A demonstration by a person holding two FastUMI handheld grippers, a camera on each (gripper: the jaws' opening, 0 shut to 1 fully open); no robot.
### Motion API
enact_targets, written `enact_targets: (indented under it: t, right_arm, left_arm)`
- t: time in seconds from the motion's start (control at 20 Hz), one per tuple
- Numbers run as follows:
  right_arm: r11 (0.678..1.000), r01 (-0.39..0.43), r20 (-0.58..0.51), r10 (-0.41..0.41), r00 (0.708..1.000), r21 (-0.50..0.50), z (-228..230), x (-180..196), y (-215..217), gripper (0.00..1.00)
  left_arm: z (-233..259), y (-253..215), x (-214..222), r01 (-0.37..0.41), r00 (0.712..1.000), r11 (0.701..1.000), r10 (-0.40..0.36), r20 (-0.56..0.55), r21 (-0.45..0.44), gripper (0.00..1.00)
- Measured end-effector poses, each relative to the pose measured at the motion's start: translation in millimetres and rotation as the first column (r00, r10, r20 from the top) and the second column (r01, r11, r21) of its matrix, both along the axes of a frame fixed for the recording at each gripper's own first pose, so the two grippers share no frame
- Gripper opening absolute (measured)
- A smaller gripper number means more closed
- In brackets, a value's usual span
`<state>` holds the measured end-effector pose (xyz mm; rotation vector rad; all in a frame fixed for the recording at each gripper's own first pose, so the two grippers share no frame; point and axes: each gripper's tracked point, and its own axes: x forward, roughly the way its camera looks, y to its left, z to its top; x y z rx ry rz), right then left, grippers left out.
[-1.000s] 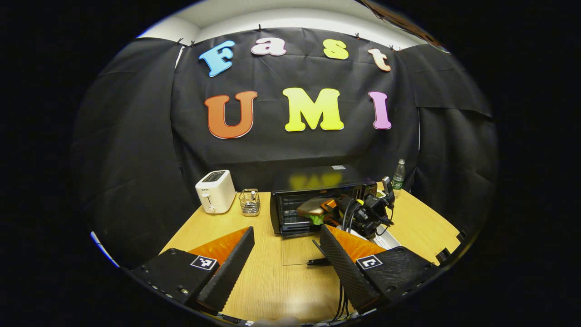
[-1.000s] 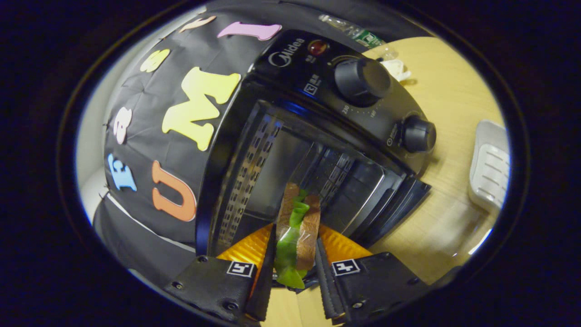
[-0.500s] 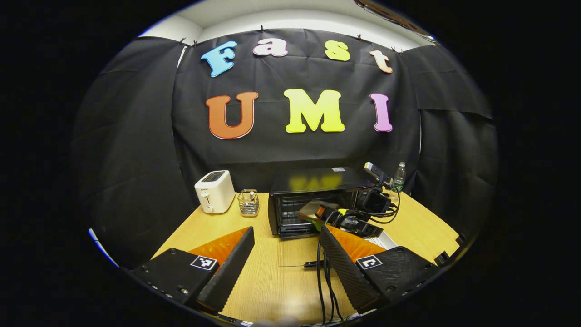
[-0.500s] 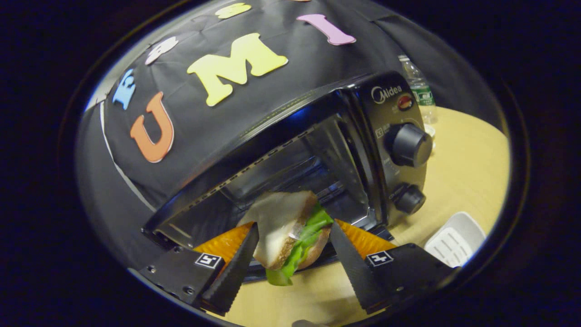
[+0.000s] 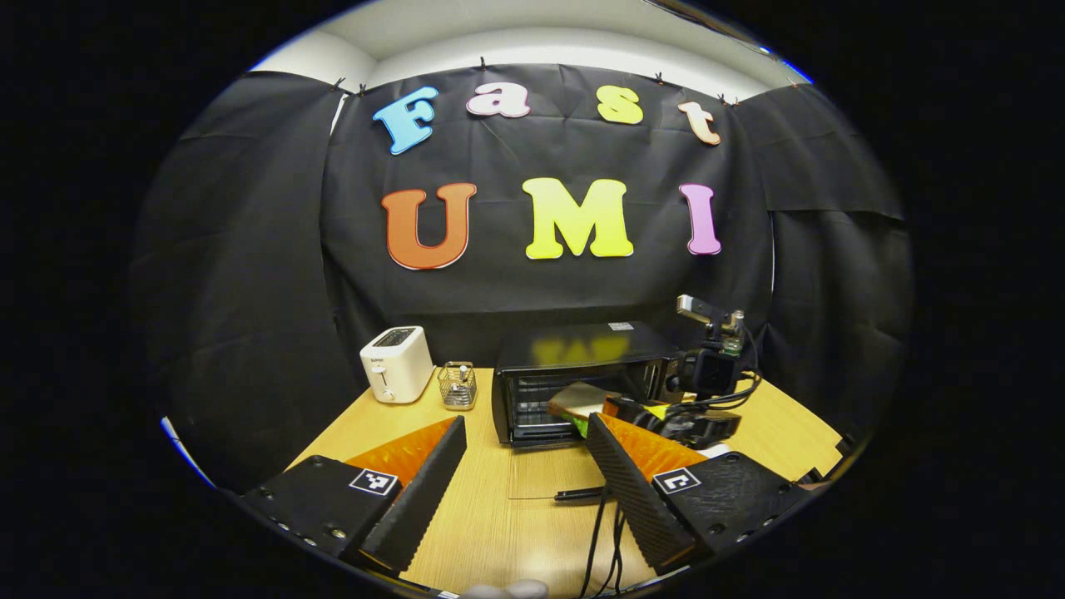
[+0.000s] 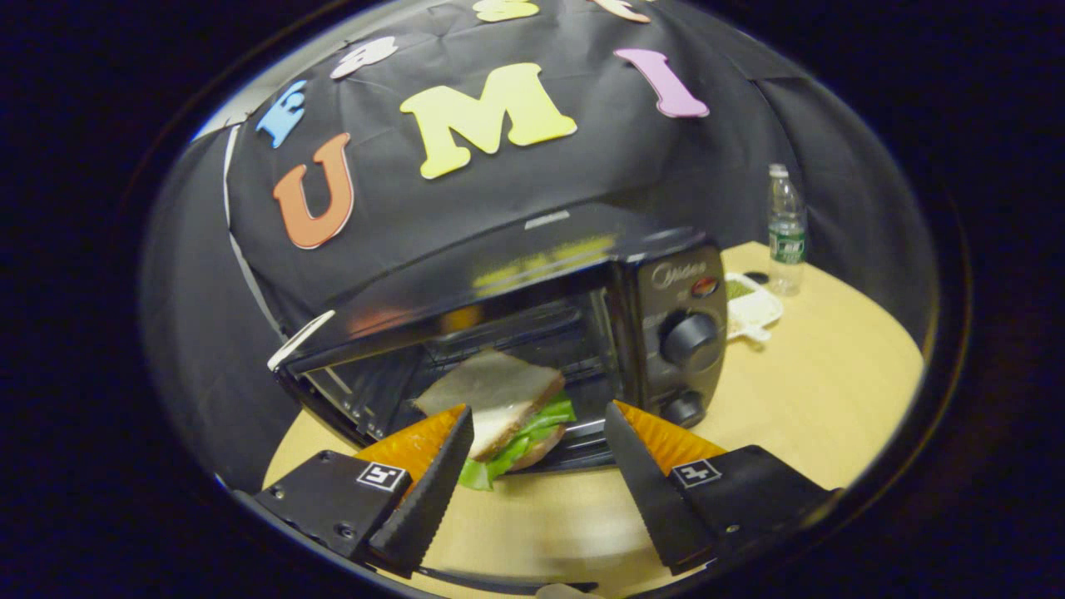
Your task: Open the electric oven with the left hand, put the food in, and close the electric oven.
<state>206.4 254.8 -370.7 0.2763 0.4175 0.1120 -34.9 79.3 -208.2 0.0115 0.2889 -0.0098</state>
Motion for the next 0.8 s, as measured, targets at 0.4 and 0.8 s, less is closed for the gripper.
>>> enact_targets:
  t: [0.4, 0.8]
  right_arm:
    - [0.981, 0.026, 0.168, 0.007, 0.986, -0.192, 107, -87, -115, 0.96]
    - [0.956, 0.161, 0.267, -0.093, 0.959, -0.245, 170, -145, -255, 0.96]
  left_arm:
    - [-18, -25, 10, 0.03, 1.0, 0.999, -0.03, 0.009, 0.027, 0.95]
    - [-108, -82, 20, 0.073, 0.994, 0.997, -0.073, -0.086, 0.005, 0.95]
